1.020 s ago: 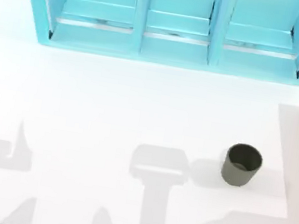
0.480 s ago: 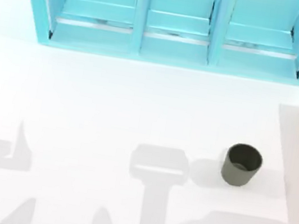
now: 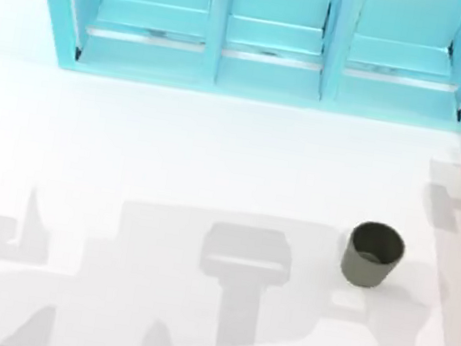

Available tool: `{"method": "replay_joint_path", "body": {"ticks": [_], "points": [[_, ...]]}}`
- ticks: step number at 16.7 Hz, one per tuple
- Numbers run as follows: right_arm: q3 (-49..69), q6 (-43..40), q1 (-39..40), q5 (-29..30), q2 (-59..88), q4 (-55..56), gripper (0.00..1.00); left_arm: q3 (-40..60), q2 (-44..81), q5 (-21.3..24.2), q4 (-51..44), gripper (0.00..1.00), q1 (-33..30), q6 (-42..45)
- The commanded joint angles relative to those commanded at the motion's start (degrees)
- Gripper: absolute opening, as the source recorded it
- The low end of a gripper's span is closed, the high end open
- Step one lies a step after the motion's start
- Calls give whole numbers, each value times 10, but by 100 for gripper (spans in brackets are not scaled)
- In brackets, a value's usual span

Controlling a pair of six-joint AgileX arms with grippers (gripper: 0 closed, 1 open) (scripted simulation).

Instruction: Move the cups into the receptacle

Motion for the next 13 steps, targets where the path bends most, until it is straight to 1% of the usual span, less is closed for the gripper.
{"method": "replay_joint_path", "body": {"ticks": [3, 6, 9, 13], "points": [[22, 130, 120, 3, 63, 30, 100, 0, 0, 0, 0, 100, 0, 0], [31, 207, 193, 5, 107, 55, 100, 0, 0, 0, 0, 100, 0, 0], [32, 231, 221, 5, 123, 65, 100, 0, 0, 0, 0, 100, 0, 0], [30, 230, 219, 4, 121, 64, 100, 0, 0, 0, 0, 100, 0, 0]]}}
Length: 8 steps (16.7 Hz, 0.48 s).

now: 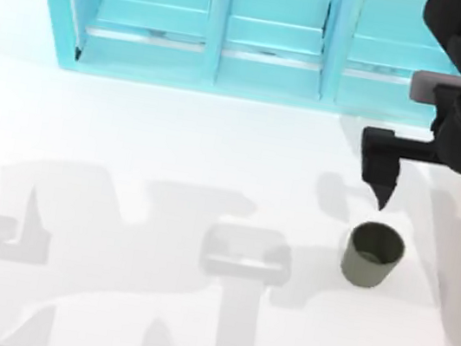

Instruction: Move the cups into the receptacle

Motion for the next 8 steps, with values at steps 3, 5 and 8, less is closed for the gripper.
{"method": "replay_joint_path", "body": {"ticks": [3, 5, 8], "points": [[-19, 0, 1, 1, 5, 23, 100, 0, 0, 0, 0, 100, 0, 0], [-51, 0, 1, 1, 15, 66, 100, 0, 0, 0, 0, 100, 0, 0], [-110, 2, 3, 1, 36, 151, 100, 0, 0, 0, 0, 100, 0, 0]]}}
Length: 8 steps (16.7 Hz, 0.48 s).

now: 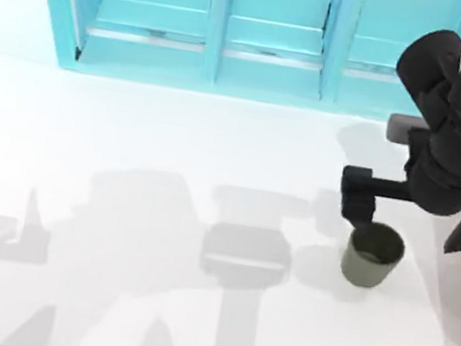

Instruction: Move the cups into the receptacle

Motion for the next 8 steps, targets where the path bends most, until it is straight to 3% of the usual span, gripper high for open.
{"method": "replay_joint_path", "body": {"ticks": [8], "points": [[-51, 2, 2, 0, 20, 66, 100, 0, 0, 0, 0, 100, 0, 0]]}}
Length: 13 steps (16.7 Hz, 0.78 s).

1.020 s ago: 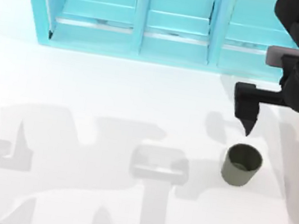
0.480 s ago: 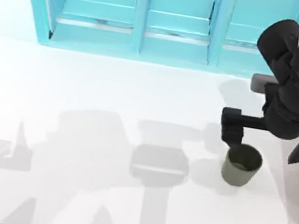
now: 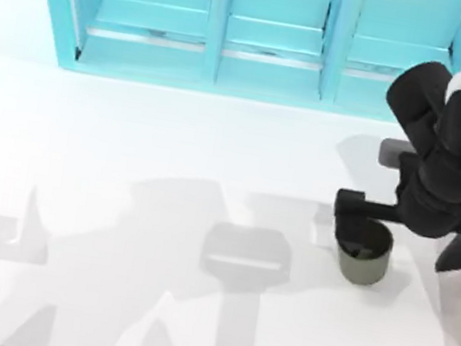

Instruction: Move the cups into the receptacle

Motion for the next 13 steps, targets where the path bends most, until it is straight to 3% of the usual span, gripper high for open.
{"method": "replay_joint_path", "body": {"ticks": [13], "points": [[0, 0, 0, 0, 0, 0, 2, 0, 0, 0, 0, 100, 0, 0]]}}
